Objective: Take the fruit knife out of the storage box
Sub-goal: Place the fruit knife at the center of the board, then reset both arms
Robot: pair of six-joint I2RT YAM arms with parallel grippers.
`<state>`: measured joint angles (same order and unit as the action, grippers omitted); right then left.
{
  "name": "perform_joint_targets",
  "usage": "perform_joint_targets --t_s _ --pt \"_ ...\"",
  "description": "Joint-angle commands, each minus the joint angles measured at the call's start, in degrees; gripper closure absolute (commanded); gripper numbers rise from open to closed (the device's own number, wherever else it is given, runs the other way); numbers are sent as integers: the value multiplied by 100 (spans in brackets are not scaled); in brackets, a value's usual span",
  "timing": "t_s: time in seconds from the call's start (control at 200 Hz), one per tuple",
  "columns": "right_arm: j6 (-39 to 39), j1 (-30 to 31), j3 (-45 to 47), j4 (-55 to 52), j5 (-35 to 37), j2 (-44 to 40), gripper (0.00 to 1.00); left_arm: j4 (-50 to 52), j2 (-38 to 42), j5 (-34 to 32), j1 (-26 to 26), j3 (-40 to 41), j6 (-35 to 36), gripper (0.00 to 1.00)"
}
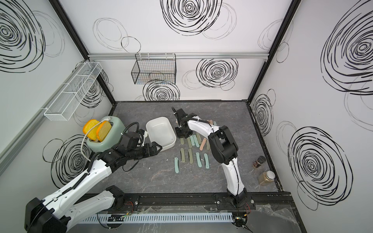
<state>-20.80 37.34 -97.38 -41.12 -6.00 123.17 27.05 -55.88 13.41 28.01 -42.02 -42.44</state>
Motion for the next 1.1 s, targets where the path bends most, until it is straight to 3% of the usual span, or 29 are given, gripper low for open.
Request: perform_joint_targets --t_s 0.0,0.16,0.22,0.32,0.51,0.62,0.885,1.01,1.095 --pt "-6 -68 -112 116 1 216 81 27 85 -143 22 -131 111 2" --pt "87 -86 -232 77 79 471 75 103 89 -215 14 -194 215 2" --pt "104 -87 -236 78 97 501 69 162 91 -247 -10 -247 296 2" --pt "106 -85 -225 67 141 451 46 314 112 -284 -83 -368 529 2" --pt "53 -87 -130 48 -14 -42 30 599 434 -597 -462 -544 915 2" --pt "-34 -87 99 134 -53 -664 0 398 760 -859 -856 -457 1040 2" --pt "-128 -492 1800 737 553 -3046 1 -965 1483 -2509 -1209 596 1552 2" --pt "21 -1251 2921 1178 1105 -4335 1 -2072 1737 -3446 -1297 1227 2032 2" --pt "157 -2147 3633 1573 1128 -4972 1 -3076 1750 -3872 -1342 1772 2333 2"
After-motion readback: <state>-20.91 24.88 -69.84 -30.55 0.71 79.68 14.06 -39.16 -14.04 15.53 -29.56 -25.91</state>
